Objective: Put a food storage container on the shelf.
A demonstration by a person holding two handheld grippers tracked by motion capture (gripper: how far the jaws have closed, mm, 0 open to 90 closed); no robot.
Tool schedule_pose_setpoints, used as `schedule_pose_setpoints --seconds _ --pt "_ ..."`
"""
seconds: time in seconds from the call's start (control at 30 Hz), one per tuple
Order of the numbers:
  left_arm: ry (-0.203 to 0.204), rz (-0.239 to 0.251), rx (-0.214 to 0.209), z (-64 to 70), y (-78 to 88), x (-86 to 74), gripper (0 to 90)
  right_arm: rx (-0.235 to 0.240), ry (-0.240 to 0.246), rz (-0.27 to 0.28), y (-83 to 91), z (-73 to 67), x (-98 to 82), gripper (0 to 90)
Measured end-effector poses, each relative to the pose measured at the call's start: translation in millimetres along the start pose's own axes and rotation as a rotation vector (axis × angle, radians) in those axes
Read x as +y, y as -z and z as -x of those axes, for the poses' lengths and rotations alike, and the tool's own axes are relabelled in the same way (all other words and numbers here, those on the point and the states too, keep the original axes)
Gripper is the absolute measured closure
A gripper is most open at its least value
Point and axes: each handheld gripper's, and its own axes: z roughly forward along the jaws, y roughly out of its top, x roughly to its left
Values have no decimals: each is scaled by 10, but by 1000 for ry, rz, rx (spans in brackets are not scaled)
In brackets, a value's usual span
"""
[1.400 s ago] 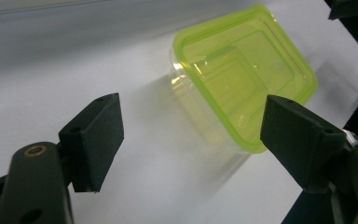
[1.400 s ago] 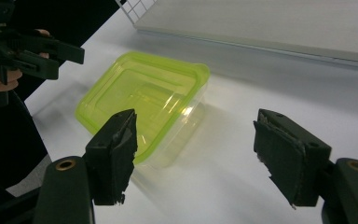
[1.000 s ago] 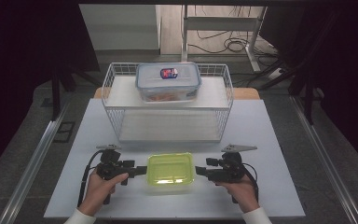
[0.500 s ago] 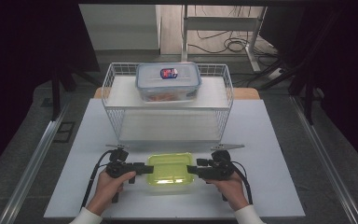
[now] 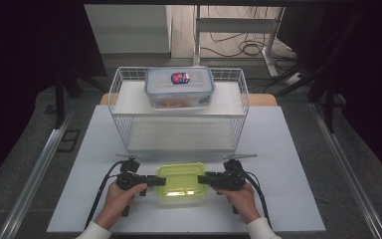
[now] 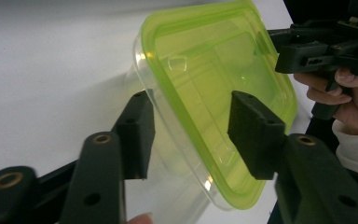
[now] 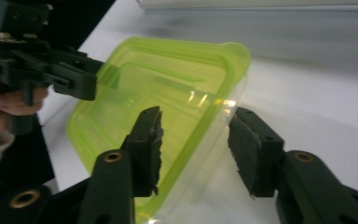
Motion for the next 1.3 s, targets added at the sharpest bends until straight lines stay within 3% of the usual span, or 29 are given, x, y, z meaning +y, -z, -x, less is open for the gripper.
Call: schedule_pose_setpoints --seconds 0.23,0.43,0.53,0.6,1.0,1.2,1.3 --pt "-25 10 27 23 25 -14 677 9 -42 -16 -2 39 -34 664" --pt "-51 15 40 72 61 -53 707 19 -56 7 48 3 -72 706" --pt "-33 38 18 74 73 -103 719 43 -69 19 83 -3 -102 725" --pt "-26 36 2 66 86 -123 724 46 -52 17 107 -29 -113 734" --pt "-107 71 37 178 149 -201 758 66 -49 58 180 -84 -167 798" --pt "-133 92 58 208 171 -220 780 64 -24 69 197 -123 -181 805" --pt "-142 106 43 228 203 -224 781 70 -16 80 219 -143 -179 805"
